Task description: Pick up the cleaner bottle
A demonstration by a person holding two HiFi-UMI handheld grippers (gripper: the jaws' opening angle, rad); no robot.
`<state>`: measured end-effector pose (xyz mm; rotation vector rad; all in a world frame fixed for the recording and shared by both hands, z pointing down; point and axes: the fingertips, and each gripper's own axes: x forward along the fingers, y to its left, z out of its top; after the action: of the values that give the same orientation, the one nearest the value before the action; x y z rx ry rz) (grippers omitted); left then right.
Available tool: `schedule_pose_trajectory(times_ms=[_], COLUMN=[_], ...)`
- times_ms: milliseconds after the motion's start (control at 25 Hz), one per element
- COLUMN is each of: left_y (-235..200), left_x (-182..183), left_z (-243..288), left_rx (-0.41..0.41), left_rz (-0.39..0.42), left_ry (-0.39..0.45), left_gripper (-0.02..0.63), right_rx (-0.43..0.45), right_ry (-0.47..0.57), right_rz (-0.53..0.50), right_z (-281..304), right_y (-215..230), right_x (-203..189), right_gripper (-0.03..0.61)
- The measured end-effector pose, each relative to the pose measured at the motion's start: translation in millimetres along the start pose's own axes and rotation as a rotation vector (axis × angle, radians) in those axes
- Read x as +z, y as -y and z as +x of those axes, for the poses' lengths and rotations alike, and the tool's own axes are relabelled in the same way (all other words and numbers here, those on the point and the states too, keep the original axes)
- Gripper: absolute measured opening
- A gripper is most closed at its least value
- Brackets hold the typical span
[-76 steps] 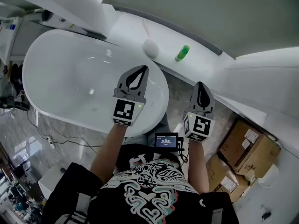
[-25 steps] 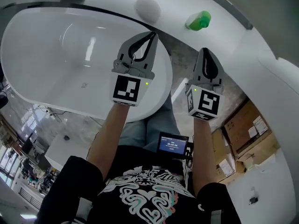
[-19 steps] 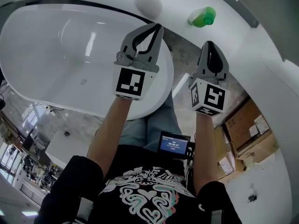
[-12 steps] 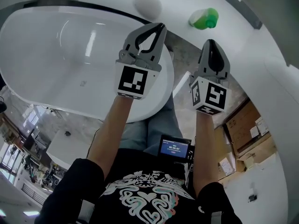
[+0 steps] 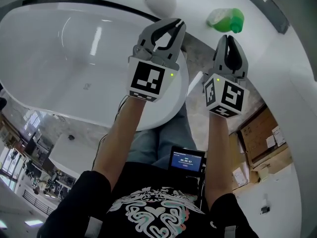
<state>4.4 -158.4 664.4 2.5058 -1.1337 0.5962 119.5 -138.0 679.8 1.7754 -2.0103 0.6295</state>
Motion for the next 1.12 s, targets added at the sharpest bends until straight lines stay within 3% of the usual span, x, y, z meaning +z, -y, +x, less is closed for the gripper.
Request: schedule_pose_trajectory(times_ms=[80, 240, 520, 840, 1120], left_y=[1, -1, -7, -13, -20], left_x=[-2, -8, -10, -9, -14], left_z=[1, 5, 12, 18, 24], left_rx=[-0.005, 0.005, 0.028, 0.051, 0.058], left_rz=[-0.001, 0.014, 0.012, 0.013, 0.010], left_ry=[0.004, -0.004, -0.010, -0.012, -0.008], left_gripper=[0.018, 0.018, 0.018, 0.018, 0.018], right_rx=[-0.012, -0.021, -0.073, -0.227, -0.280], right_ry=[-0.001, -0.008, 0.009, 0.005, 0.005], right_rz=[0.013, 0.063, 0.131, 0.138, 0.115], right_z=[5, 14, 32, 63, 81], right_y=[-1, -6, -2, 12, 16], right_x=[-2, -5, 1, 4, -3], right_gripper=[0.056, 0.174, 0.242, 0.247, 0.247])
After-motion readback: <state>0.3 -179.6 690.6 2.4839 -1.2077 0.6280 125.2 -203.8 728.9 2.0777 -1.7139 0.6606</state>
